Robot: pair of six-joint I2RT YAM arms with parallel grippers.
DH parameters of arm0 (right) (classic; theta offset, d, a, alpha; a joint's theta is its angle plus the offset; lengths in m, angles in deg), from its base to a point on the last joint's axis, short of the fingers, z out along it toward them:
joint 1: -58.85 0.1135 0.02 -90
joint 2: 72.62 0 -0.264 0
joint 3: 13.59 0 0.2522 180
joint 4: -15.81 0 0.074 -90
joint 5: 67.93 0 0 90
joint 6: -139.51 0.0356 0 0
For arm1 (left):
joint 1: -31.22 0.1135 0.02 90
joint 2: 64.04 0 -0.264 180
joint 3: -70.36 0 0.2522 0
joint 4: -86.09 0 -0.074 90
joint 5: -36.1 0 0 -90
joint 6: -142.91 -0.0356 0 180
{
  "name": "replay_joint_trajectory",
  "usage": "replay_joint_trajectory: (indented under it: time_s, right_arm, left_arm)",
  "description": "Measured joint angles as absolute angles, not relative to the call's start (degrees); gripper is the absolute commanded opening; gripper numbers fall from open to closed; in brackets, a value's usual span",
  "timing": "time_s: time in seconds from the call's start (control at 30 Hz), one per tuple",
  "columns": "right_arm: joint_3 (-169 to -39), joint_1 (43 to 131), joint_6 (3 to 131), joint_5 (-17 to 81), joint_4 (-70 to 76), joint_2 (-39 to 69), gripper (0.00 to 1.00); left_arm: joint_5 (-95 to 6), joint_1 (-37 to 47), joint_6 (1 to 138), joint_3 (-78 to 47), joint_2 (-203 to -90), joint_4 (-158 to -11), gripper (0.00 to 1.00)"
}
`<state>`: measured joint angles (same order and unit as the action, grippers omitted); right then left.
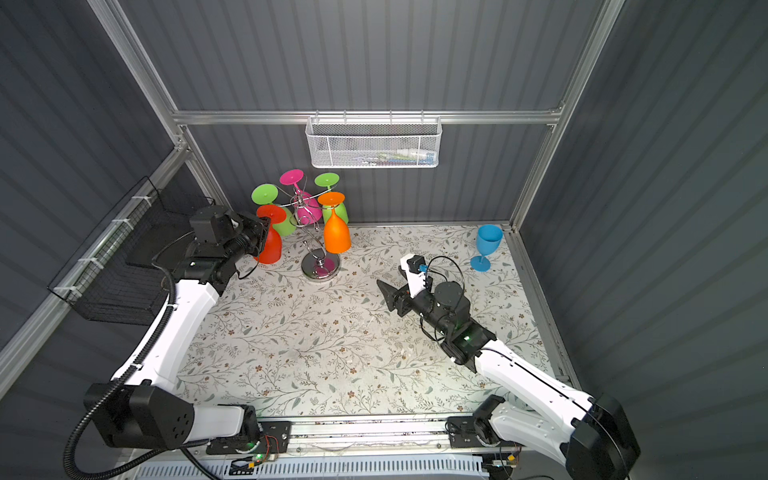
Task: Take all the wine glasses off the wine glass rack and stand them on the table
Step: 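Close the left gripper on the red glass's foot on the rack, then lift the red glass off the rack hook with the left gripper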
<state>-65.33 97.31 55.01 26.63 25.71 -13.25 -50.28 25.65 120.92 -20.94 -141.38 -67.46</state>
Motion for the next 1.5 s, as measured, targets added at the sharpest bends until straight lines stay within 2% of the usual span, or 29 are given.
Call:
replay_joint_trajectory:
  time_s: [0.83,1.13,1.5]
  right_arm:
    - [-65.33,97.31,54.92,26.61,25.69,-13.27,0.74]
    - [-65.33,97.31,54.39,26.39,25.69,-13.27,0.74]
    - [-65.33,97.31,54.33,25.76,25.69,-13.31,0.74]
  left_arm:
    - [-52.20,27.29,120.37,-23.69,-139.48,-66.87,0.00]
    - [-50.74,28.89,118.62,-29.44,-144.12,-65.47,0.00]
    - [-44.36,29.09,116.94,-32.68,-147.92,-66.49,0.00]
